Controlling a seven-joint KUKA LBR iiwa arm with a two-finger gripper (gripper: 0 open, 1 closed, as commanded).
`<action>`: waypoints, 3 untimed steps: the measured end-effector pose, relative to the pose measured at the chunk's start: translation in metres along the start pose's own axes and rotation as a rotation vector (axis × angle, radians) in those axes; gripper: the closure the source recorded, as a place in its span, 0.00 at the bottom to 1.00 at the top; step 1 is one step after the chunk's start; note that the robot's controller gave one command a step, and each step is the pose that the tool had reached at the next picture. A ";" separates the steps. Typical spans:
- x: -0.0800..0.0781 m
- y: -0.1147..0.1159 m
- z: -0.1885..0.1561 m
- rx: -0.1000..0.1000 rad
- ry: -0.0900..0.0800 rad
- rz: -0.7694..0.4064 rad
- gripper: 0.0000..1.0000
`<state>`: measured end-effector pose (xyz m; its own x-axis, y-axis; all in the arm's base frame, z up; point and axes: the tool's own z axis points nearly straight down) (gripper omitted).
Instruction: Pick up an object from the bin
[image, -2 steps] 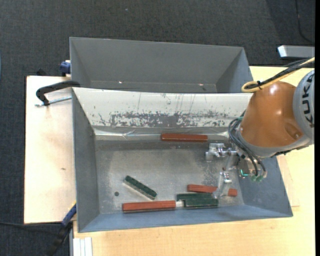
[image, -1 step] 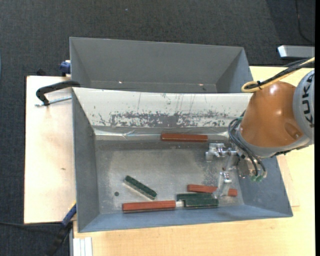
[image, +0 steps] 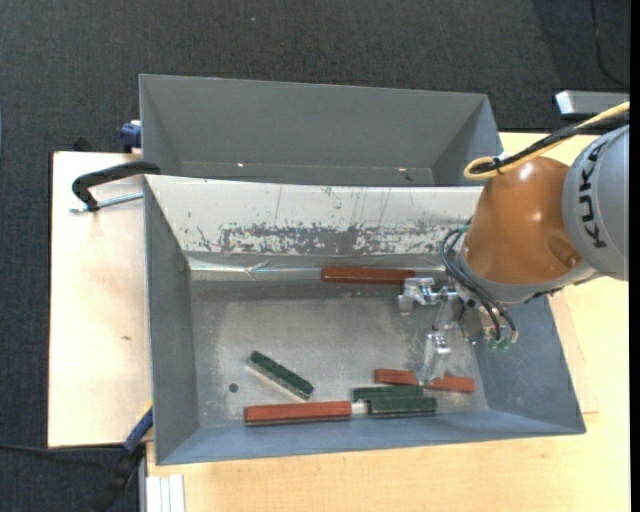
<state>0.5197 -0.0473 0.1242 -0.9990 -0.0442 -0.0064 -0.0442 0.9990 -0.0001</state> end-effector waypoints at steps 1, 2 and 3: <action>0.018 -0.014 0.028 -0.001 0.003 0.037 0.00; 0.010 0.014 0.052 -0.001 0.002 0.129 1.00; 0.010 0.014 0.052 -0.001 0.002 0.130 1.00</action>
Offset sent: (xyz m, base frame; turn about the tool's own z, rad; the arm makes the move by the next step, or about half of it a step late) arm -0.0117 0.0127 -0.0525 0.1308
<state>0.5091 -0.0336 0.0721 -0.9964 0.0852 -0.0044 0.0852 0.9964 0.0012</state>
